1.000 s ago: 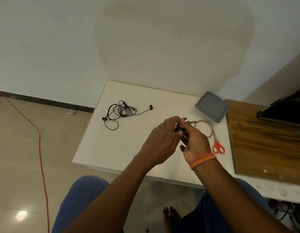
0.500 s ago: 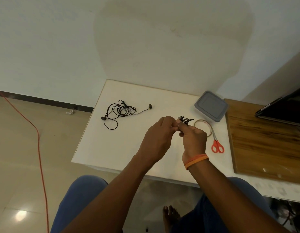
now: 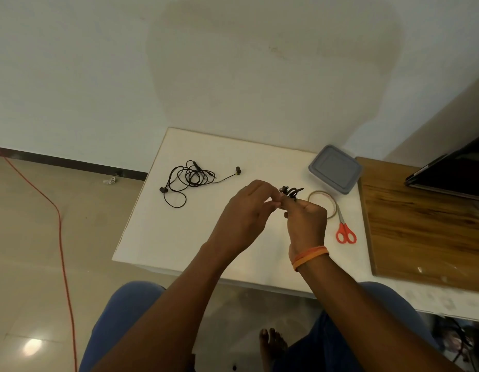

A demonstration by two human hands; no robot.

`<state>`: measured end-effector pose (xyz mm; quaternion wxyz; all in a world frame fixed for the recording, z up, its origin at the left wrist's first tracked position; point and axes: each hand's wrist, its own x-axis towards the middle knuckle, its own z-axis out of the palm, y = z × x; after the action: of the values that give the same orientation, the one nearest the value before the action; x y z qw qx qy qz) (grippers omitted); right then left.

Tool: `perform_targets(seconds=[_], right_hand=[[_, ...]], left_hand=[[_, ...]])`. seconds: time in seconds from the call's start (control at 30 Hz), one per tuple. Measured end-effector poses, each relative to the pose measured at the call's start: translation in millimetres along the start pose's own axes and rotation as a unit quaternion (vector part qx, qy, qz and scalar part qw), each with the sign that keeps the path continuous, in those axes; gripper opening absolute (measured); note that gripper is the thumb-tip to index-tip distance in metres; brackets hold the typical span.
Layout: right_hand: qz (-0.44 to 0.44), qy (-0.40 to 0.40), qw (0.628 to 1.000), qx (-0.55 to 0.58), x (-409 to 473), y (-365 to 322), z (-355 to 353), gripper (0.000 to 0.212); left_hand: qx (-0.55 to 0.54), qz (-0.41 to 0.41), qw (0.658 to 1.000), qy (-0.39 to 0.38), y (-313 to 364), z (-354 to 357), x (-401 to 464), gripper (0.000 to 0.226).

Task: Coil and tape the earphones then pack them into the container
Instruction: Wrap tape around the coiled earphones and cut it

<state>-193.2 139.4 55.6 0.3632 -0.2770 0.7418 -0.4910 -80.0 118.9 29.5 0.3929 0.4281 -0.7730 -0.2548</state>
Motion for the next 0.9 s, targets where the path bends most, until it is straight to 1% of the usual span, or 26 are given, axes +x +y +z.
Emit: perform_targets(seconds=[0.1, 0.2, 0.27, 0.33, 0.43, 0.5, 0.57, 0.67, 0.77, 0.9], right_hand=[[0.018, -0.003, 1.000, 0.016, 0.8, -0.4, 0.5, 0.022], [0.037, 0.005, 0.999, 0.039, 1.4, -0.8, 1.4, 0.016], [0.069, -0.002, 0.995, 0.067, 0.2, -0.1, 1.8, 0.017], [0.118, -0.022, 0.988, 0.099, -1.8, 2.2, 1.3, 0.017], [0.172, -0.049, 0.974, 0.136, -4.8, 5.4, -0.5, 0.018], [0.182, -0.056, 0.970, 0.152, -5.1, 5.2, -0.8, 0.018], [0.174, -0.054, 0.972, 0.151, -4.7, 3.9, -0.1, 0.017], [0.138, -0.054, 0.979, 0.137, -5.4, 1.7, 2.8, 0.013], [0.081, -0.059, 0.990, 0.104, -7.5, 1.6, 5.6, 0.008], [0.045, -0.069, 0.992, 0.091, -8.4, 2.5, 6.7, 0.004]], left_hand=[[-0.070, -0.063, 0.995, 0.024, 5.2, 4.8, -1.2, 0.002], [-0.142, -0.154, 0.977, 0.032, 11.7, 15.4, -4.1, 0.003], [-0.140, -0.176, 0.974, 0.037, 13.8, 24.1, -6.4, 0.004], [-0.144, -0.194, 0.969, 0.049, 15.2, 29.7, -7.0, 0.005], [-0.194, -0.262, 0.943, 0.066, 17.1, 27.3, -2.7, 0.010], [-0.224, -0.283, 0.931, 0.062, 18.0, 22.3, 0.5, 0.010], [-0.247, -0.300, 0.920, 0.059, 20.4, 18.5, 1.8, 0.009], [-0.258, -0.315, 0.910, 0.075, 21.2, 16.3, 1.7, 0.008], [-0.259, -0.319, 0.907, 0.089, 16.9, 13.1, 3.3, 0.009], [-0.251, -0.335, 0.903, 0.095, 16.0, 9.2, 3.8, 0.010]])
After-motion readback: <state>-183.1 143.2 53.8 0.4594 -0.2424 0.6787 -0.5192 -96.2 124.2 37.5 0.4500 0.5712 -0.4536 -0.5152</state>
